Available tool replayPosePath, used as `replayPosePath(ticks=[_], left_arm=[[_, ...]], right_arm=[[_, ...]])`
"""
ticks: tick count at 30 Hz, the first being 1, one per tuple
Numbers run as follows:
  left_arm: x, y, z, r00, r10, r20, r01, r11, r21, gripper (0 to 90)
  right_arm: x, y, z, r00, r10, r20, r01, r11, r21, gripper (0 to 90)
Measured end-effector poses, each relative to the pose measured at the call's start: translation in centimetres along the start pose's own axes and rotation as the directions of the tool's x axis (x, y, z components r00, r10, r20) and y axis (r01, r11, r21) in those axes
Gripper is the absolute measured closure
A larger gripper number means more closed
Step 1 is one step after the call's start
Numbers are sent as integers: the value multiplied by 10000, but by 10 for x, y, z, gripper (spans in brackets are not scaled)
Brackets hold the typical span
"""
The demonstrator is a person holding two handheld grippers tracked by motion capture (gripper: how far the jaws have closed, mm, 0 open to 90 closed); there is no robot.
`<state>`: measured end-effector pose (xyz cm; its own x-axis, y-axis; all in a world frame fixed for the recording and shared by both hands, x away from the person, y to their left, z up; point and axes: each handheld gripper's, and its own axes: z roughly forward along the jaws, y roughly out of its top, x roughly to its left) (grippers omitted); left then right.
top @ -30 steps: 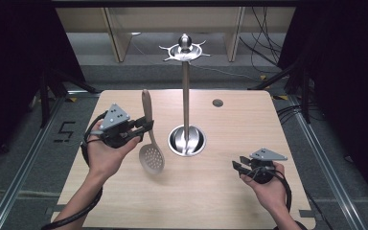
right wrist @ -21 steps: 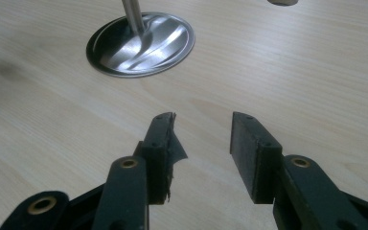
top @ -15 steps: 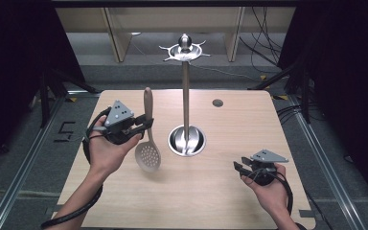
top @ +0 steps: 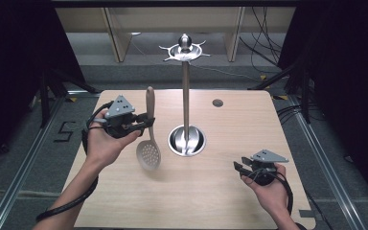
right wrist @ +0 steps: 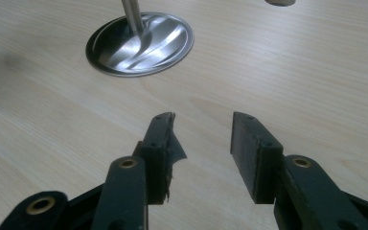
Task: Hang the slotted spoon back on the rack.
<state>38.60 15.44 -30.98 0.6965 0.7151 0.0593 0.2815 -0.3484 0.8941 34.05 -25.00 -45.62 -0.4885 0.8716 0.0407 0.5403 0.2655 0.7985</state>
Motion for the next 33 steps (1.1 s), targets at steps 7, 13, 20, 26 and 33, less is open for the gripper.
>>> replayPosePath(ticks=[7,13,20,26,33], left_arm=[[7,2,2,9992,55,395,-59,9999,116,734],[11,5,3,9986,111,515,-116,9999,101,733],[13,11,4,9982,257,541,-267,9995,171,734],[16,17,2,9980,275,570,-285,9995,167,733],[20,23,2,9973,367,631,-386,9988,296,734]], right_arm=[[1,0,0,9998,170,-106,-170,9998,53,601],[1,0,0,9997,205,-102,-205,9998,46,601],[0,0,0,10000,22,-13,-22,9998,-179,601],[0,0,0,10000,-39,81,41,9997,-230,601],[0,0,1,10000,53,-42,-54,9998,-172,600]])
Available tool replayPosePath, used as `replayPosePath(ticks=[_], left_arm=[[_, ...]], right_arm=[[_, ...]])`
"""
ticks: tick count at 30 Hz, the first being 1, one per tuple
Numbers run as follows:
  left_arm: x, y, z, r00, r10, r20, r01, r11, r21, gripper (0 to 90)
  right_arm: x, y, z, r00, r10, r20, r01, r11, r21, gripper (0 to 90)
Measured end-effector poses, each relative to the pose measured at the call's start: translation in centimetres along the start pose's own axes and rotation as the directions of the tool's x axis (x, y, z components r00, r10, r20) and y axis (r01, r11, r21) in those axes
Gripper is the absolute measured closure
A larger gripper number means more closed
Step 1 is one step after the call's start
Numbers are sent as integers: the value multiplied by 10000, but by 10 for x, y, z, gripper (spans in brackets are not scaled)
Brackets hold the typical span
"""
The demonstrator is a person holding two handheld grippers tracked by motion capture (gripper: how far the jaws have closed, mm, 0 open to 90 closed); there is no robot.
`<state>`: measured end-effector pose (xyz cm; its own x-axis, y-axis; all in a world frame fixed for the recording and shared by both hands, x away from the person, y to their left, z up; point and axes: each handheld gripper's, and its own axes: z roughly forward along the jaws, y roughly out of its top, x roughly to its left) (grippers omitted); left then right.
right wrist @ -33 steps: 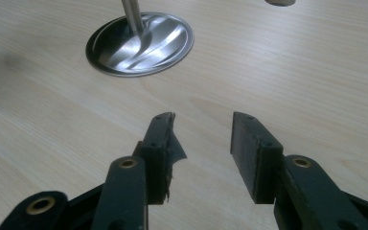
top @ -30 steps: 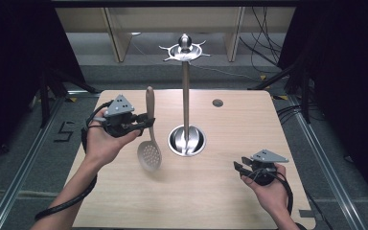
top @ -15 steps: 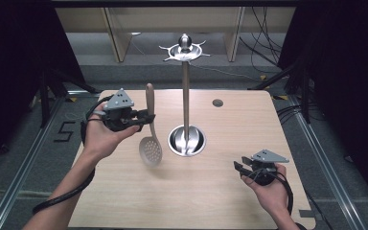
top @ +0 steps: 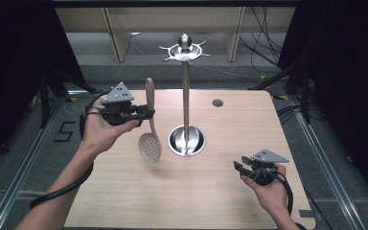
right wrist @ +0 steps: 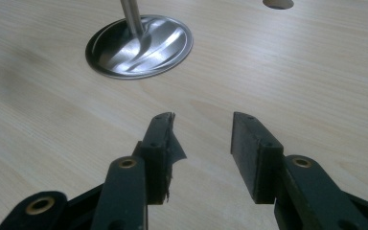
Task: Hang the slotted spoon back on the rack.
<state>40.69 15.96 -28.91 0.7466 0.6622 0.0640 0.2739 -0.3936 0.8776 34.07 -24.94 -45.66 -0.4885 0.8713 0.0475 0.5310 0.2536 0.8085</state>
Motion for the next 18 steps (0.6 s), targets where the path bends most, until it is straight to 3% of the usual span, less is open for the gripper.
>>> replayPosePath(ticks=[4,6,9,11,18], left_arm=[[0,3,0,10000,-30,74,30,10000,-61,734],[2,5,-1,9999,110,68,-111,9999,55,733],[2,8,-1,9999,-88,80,89,9999,-130,733],[3,9,-1,9999,-84,127,86,9998,-159,733],[5,15,0,10000,-32,80,32,10000,-76,733]], right_arm=[[0,0,0,10000,-43,29,42,10000,51,600],[3,0,-1,9992,386,-74,-384,9991,204,600],[3,0,0,9992,393,-108,-392,9992,82,600],[0,0,0,10000,26,-33,-27,10000,-60,599],[0,0,0,10000,-19,39,19,10000,-46,599]])
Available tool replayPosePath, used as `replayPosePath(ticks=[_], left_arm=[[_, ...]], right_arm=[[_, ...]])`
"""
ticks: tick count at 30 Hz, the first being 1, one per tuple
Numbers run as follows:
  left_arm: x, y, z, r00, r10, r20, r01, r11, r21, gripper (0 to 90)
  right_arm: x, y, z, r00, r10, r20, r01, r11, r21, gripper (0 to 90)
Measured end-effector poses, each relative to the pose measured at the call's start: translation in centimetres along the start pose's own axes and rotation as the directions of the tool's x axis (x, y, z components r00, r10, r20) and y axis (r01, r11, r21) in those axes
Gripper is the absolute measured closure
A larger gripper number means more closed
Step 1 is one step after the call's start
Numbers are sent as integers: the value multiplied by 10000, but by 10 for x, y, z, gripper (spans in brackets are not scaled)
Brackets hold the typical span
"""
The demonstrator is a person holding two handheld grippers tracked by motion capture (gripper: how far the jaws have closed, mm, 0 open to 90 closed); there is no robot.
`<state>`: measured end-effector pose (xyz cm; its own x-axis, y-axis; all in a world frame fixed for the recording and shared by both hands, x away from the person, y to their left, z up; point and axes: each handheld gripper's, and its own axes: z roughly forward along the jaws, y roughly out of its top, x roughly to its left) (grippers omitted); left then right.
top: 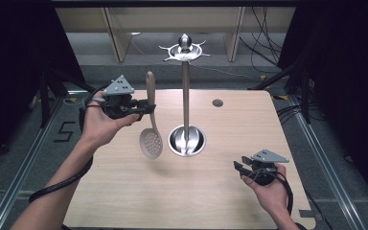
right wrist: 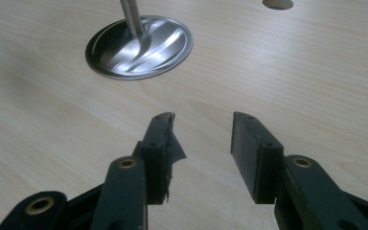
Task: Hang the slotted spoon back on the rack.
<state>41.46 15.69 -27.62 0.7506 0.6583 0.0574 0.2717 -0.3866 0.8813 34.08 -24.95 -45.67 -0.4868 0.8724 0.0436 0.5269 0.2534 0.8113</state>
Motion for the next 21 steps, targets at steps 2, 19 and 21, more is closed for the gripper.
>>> replayPosePath(ticks=[2,19,21], left_arm=[[1,2,0,10000,-13,27,13,10000,-13,733],[4,12,3,9999,-51,98,51,10000,36,733],[5,14,3,9999,-35,99,34,10000,43,733]], right_arm=[[0,0,0,10000,0,4,0,10000,0,599],[0,0,-1,10000,-44,85,45,10000,-14,599],[0,0,-1,10000,49,-10,-48,10000,23,599]])
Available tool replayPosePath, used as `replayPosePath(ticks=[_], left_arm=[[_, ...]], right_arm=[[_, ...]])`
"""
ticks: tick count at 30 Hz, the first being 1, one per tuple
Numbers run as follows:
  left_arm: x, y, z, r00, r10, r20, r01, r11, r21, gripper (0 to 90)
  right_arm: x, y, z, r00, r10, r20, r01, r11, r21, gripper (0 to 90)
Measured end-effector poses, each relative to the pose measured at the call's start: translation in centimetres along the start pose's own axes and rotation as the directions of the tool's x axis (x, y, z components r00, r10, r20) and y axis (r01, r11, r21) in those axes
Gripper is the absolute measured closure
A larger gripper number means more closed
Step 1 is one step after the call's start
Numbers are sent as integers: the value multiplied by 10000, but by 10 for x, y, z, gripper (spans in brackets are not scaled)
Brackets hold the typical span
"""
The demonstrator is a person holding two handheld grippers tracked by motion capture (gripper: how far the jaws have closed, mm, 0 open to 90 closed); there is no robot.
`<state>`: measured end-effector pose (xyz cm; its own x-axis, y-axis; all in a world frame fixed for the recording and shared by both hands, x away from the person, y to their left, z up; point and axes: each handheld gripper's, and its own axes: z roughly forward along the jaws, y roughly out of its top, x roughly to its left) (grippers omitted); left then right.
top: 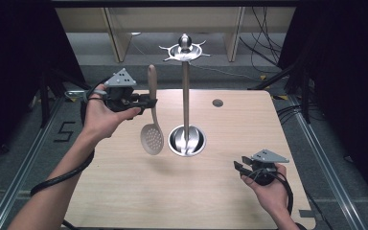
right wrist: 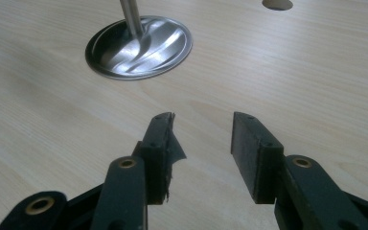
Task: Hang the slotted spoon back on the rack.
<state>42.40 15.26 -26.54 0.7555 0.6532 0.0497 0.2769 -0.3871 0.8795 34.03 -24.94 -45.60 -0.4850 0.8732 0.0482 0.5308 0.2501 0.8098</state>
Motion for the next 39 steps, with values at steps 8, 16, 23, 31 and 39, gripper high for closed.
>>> replayPosePath(ticks=[8,16,23,31,39], left_arm=[[3,5,0,10000,-35,8,35,10000,31,733],[3,9,-1,10000,8,-24,-8,10000,-3,733],[4,14,0,9999,114,-35,-114,9999,116,733],[4,18,3,10000,81,-39,-81,10000,56,733],[4,21,6,9999,158,23,-158,9997,193,733]], right_arm=[[0,0,0,10000,-68,7,68,10000,-27,598],[3,-1,0,9994,348,-71,-347,9993,113,598],[3,0,0,9994,335,-57,-334,9994,129,598],[3,0,-1,9993,370,-19,-369,9992,153,598],[3,0,0,9996,259,-56,-258,9994,211,598]])
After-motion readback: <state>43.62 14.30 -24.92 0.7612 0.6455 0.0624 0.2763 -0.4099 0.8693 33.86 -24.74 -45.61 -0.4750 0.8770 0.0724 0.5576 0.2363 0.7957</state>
